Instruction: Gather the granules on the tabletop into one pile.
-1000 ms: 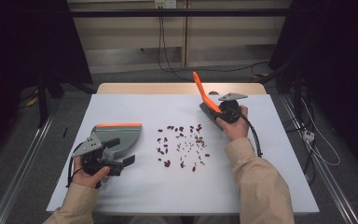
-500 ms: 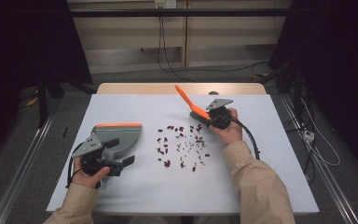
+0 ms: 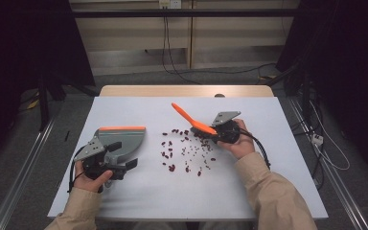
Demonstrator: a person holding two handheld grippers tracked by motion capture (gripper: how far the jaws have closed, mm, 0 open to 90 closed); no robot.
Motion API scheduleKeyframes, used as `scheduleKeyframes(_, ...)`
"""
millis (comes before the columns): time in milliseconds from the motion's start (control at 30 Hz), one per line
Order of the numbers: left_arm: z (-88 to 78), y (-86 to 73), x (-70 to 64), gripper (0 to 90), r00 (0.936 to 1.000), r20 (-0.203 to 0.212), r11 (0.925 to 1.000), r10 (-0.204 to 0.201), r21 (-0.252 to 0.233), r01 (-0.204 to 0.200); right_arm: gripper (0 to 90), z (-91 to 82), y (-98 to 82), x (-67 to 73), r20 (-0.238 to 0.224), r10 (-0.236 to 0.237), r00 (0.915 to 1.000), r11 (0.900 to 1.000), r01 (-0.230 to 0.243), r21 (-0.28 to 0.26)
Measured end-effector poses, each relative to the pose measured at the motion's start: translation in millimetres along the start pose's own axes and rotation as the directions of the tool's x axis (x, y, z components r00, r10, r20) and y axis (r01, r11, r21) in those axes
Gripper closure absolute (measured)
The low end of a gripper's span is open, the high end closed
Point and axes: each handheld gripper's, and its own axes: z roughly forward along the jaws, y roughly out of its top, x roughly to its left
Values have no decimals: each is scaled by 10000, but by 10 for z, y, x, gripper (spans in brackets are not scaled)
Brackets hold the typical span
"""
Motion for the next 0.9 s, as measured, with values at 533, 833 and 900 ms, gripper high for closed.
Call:
scheduleKeyframes(533, 19, 0, -30, 53, 9998, 74, 9998, 163, 109, -164, 711, -195, -86, 241, -613, -80, 9981, 9999, 74, -95)
scheduleKeyframes(833, 32, 1, -26, 53, 9999, 29, 9998, 144, 99, -144, 712, -300, -43, 136, -522, 418, 9978, 9959, -458, -777)
scheduleKeyframes(900, 41, -2, -31, 53, 9999, 68, 9999, 110, 119, -111, 712, -289, -29, 68, -270, 428, 9987, 9963, -447, -740)
